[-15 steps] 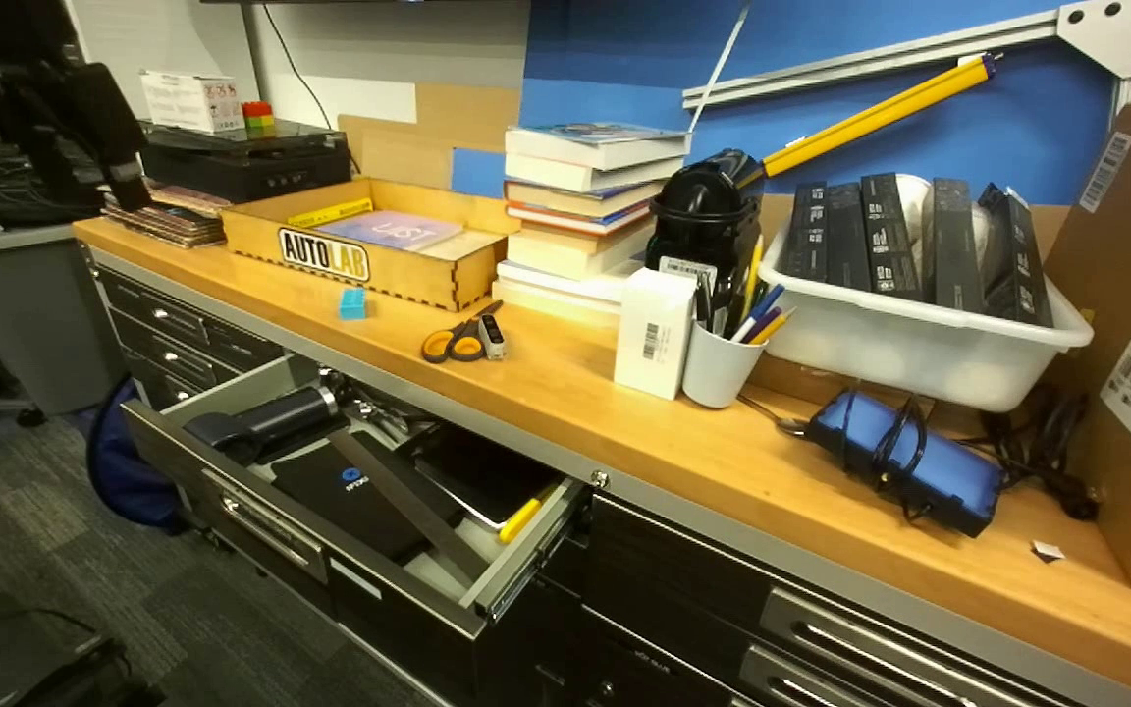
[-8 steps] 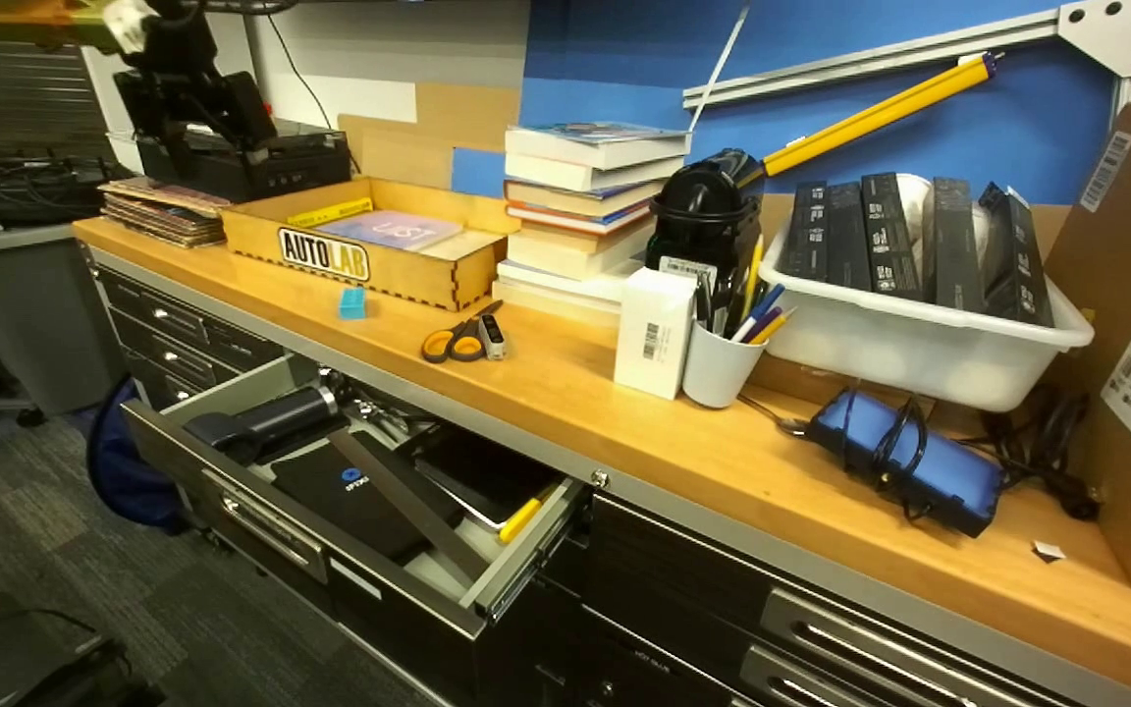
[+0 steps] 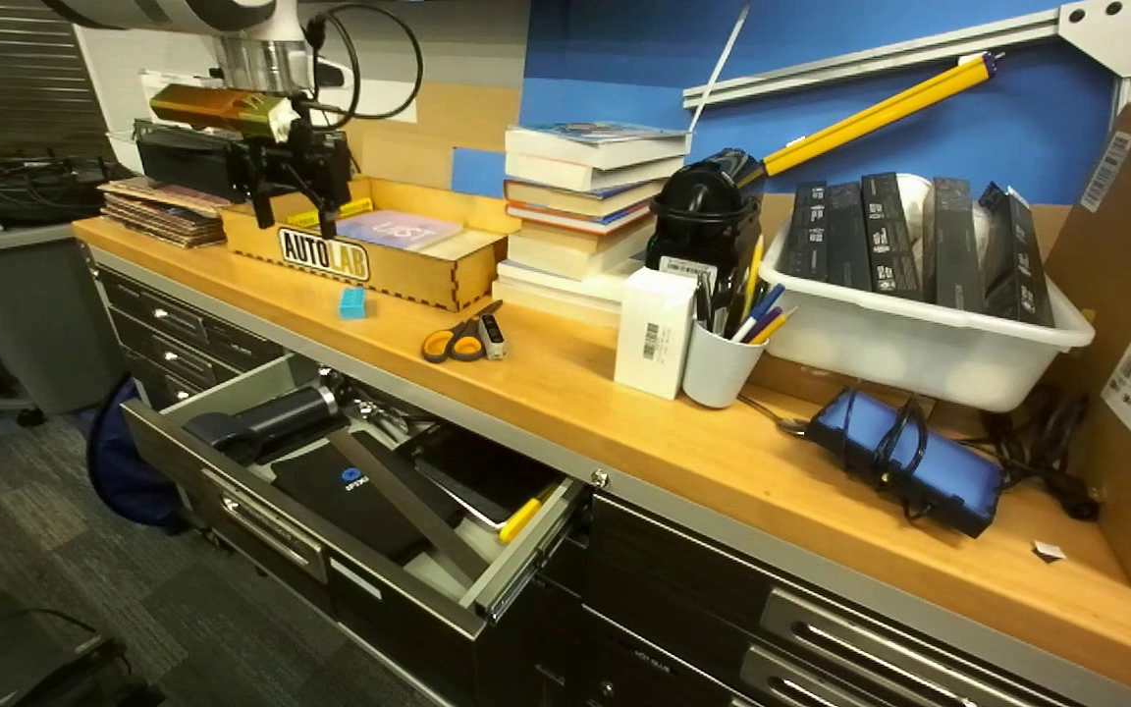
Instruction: Put the blue lego brick in the open drawer then close the drawer
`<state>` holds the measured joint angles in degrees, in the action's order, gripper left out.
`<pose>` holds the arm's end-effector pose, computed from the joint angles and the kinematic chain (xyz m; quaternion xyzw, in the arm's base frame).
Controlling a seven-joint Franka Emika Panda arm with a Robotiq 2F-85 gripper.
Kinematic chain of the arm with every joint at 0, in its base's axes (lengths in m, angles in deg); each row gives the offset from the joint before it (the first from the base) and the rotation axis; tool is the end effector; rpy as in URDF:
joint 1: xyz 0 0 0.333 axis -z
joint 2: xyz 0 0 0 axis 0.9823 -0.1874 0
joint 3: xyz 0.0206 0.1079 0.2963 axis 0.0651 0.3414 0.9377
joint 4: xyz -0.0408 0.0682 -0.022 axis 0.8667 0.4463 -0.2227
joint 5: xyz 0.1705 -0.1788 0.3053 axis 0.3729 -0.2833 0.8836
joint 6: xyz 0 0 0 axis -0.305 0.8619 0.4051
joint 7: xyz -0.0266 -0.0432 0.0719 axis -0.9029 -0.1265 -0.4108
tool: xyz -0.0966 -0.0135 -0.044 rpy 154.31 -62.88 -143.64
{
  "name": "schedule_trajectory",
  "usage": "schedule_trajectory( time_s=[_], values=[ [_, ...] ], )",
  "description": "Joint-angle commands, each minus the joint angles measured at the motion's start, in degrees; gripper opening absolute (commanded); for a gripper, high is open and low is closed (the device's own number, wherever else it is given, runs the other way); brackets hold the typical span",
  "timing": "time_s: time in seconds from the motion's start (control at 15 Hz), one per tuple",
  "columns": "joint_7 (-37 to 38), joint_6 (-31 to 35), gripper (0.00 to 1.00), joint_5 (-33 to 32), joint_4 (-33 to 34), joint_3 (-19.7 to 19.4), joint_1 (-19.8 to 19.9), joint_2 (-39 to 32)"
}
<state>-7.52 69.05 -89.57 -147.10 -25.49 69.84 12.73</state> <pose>0.5540 0.2362 0.4569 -0.9874 -0.1542 -0.0311 0.0147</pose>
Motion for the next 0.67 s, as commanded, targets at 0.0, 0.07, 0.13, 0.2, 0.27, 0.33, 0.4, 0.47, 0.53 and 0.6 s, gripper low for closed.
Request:
schedule_trajectory(
  time_s=[0.0,0.07,0.13,0.2,0.27,0.33,0.4,0.47,0.53,0.6],
  values=[
    [1.16,-0.97,1.00,-1.68,5.79,-1.51,-2.13,-6.84],
    [1.43,-0.86,1.00,-1.91,6.17,-1.81,-2.49,-7.99],
    [1.30,-0.65,1.00,-1.65,6.30,-2.06,-2.67,-8.98],
    [1.47,-0.54,1.00,-1.56,6.42,-2.35,-2.89,-9.72],
    [1.85,0.07,1.00,-1.57,6.31,-2.71,-3.07,-10.32],
    [2.45,0.44,1.00,-1.88,6.29,-3.09,-3.31,-10.83],
    [3.86,1.70,1.00,-2.56,5.98,-3.70,-3.65,-11.17],
    [4.88,2.47,1.00,-2.98,5.88,-4.17,-3.91,-11.42],
    [5.53,2.92,1.00,-3.21,5.86,-4.59,-4.07,-11.67],
    [6.54,3.55,1.00,-3.62,5.67,-5.03,-4.21,-11.71]
  ],
)
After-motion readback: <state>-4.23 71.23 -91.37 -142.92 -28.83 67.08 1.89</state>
